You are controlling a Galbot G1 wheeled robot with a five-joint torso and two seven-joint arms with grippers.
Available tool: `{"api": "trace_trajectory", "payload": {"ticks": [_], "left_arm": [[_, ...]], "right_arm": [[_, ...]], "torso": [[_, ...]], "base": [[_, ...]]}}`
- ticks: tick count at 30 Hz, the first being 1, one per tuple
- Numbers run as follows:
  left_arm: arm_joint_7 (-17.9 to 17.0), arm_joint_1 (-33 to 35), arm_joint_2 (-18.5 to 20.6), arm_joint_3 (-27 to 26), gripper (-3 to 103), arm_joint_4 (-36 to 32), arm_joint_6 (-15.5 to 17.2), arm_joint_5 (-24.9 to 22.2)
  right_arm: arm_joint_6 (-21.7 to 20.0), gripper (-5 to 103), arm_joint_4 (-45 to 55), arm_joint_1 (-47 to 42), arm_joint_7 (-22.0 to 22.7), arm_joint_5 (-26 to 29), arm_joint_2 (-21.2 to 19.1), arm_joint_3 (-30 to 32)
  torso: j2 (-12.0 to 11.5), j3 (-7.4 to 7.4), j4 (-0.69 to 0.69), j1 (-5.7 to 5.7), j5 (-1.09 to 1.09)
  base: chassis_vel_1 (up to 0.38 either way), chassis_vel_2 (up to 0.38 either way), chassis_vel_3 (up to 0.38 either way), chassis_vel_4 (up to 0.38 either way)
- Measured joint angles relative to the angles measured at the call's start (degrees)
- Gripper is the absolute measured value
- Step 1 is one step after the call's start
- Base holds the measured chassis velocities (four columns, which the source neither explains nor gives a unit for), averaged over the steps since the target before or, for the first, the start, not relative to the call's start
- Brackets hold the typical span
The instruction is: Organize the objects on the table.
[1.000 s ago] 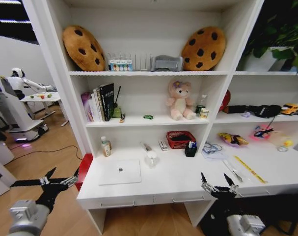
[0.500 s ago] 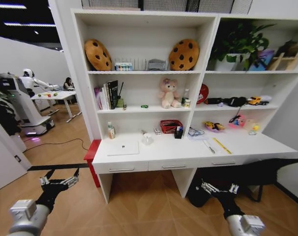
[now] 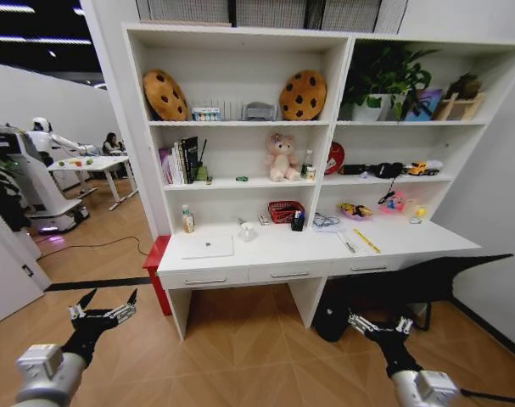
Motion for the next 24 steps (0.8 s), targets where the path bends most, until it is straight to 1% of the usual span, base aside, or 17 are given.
{"api": "trace_trajectory", "payload": {"ticks": [24], "left_arm": [[0.00, 0.01, 0.00, 0.00, 100, 0.00, -0.01, 0.00]], "right_arm": [[0.00, 100, 0.00, -0.02, 0.00, 0.00, 0.00, 0.00]], "torso": [[0.03, -0.02, 0.00, -0.08, 0.01]], "base": [[0.000, 0.000, 0.000, 0.000]]}}
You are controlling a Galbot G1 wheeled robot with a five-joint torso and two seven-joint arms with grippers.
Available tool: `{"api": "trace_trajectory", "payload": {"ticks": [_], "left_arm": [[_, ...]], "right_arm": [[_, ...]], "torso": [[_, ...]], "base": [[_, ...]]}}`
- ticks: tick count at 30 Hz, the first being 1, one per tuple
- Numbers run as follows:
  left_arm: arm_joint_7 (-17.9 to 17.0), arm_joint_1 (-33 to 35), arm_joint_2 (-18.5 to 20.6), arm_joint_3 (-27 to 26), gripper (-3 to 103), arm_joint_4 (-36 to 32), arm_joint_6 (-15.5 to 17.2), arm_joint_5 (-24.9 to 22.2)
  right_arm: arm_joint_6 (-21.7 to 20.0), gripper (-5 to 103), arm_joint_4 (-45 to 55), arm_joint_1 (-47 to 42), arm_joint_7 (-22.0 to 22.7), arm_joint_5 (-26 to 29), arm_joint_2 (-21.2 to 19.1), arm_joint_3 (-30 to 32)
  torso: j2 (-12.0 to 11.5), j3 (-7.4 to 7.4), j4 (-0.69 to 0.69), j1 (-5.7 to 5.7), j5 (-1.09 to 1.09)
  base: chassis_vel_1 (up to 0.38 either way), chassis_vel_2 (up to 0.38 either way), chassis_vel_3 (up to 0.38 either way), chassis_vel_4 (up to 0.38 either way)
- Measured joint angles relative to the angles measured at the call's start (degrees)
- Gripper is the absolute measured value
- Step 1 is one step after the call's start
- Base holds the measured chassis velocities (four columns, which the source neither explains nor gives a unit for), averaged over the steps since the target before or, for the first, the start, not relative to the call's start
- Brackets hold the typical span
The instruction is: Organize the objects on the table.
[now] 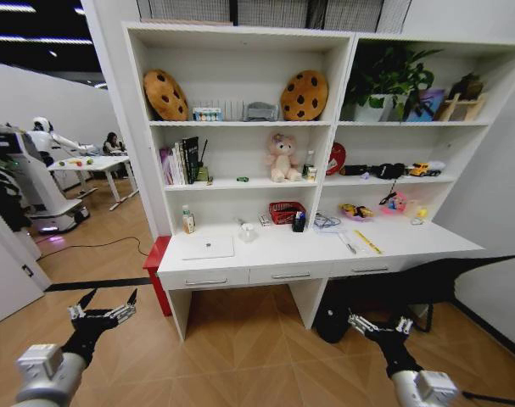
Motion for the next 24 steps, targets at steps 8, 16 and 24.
{"api": "trace_trajectory", "payload": {"ticks": [8, 16, 24], "left_arm": [[0.00, 0.00, 0.00, 0.00, 100, 0.00, 0.00, 0.00], [0.00, 0.00, 0.00, 0.00, 100, 0.00, 0.00, 0.00], [0.00, 0.00, 0.00, 0.00, 100, 0.00, 0.00, 0.00]], "right_arm": [[0.00, 100, 0.00, 0.00, 0.00, 0.00, 0.00, 0.00], [0.00, 100, 0.00, 0.00, 0.00, 0.00, 0.00, 0.00], [0.00, 100, 0.00, 0.00, 0.00, 0.00, 0.00, 0.00]], "torso": [[0.00, 0.00, 0.00, 0.00, 0.00], [0.00, 0.00, 0.00, 0.00, 0.00], [0.00, 0.00, 0.00, 0.00, 0.00]], "base": [[0.000, 0.000, 0.000, 0.000], [0.000, 0.000, 0.000, 0.000], [0.000, 0.000, 0.000, 0.000]]}}
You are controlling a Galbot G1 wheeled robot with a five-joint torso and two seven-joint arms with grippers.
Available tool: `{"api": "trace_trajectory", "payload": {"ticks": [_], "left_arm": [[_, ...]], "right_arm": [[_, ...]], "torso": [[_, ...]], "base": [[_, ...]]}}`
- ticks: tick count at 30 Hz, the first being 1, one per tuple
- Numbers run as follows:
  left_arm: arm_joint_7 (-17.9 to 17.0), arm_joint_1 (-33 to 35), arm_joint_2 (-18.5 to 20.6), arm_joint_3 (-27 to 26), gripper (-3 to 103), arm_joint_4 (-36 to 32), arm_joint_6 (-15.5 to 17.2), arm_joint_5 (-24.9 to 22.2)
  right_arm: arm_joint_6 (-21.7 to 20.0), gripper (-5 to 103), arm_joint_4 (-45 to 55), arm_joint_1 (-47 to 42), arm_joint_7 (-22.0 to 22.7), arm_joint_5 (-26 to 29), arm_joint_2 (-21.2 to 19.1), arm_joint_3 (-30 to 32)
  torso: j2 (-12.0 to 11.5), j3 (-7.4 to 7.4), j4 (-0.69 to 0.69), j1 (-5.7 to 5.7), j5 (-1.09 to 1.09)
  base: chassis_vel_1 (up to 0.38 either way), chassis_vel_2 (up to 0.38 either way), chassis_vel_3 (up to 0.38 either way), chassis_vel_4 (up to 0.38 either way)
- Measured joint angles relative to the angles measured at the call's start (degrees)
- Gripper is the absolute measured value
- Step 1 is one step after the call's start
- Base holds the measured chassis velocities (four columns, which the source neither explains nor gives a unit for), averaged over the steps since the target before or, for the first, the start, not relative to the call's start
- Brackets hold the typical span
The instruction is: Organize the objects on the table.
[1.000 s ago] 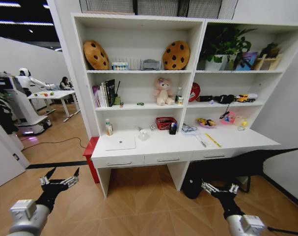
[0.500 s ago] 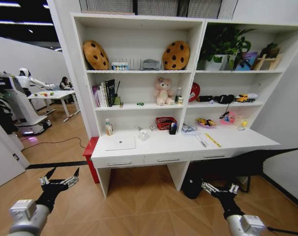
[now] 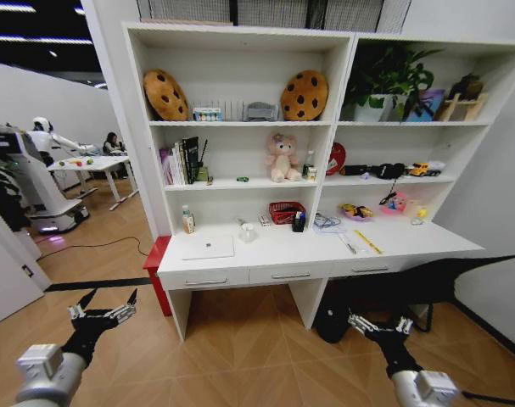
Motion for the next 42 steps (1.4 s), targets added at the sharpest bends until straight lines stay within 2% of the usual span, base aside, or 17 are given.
{"api": "trace_trajectory", "payload": {"ticks": [42], "left_arm": [[0.00, 0.00, 0.00, 0.00, 100, 0.00, 0.00, 0.00]], "right_arm": [[0.00, 100, 0.00, 0.00, 0.00, 0.00, 0.00, 0.00]], "torso": [[0.00, 0.00, 0.00, 0.00, 0.00]], "base": [[0.000, 0.000, 0.000, 0.000]]}}
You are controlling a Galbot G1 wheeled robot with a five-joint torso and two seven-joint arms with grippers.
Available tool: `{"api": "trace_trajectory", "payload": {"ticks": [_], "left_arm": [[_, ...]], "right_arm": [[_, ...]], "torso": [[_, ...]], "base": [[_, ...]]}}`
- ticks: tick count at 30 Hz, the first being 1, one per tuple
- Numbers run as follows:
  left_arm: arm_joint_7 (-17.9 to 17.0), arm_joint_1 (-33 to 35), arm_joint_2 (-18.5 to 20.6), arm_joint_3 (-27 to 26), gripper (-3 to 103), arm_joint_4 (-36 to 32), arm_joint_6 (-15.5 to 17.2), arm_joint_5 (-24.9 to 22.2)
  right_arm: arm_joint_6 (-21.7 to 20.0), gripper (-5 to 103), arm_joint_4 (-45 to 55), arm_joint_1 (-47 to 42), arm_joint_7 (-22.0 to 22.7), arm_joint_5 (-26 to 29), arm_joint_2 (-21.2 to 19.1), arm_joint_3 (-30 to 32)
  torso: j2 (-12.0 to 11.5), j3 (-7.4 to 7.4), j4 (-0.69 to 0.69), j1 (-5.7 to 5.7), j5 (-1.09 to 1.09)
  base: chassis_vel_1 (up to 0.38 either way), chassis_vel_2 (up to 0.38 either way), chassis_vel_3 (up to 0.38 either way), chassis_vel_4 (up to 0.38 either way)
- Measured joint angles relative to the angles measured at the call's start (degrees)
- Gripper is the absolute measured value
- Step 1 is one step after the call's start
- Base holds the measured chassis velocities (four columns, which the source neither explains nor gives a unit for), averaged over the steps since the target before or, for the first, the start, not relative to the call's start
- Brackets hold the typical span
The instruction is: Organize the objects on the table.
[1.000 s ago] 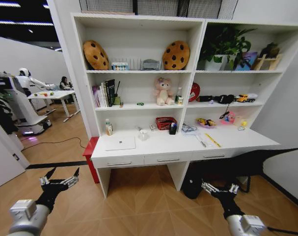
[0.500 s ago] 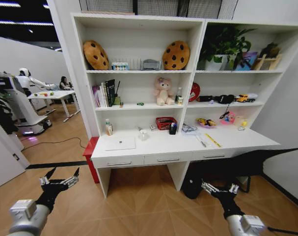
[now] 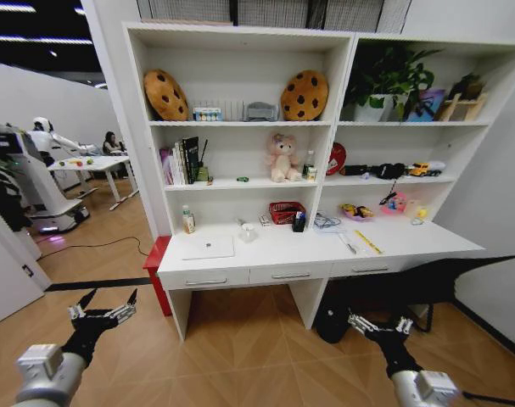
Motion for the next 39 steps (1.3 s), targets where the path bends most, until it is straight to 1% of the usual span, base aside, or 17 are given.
{"api": "trace_trajectory", "payload": {"ticks": [39], "left_arm": [[0.00, 0.00, 0.00, 0.00, 100, 0.00, 0.00, 0.00]], "right_arm": [[0.00, 100, 0.00, 0.00, 0.00, 0.00, 0.00, 0.00]], "torso": [[0.00, 0.00, 0.00, 0.00, 0.00]], "base": [[0.000, 0.000, 0.000, 0.000]]}}
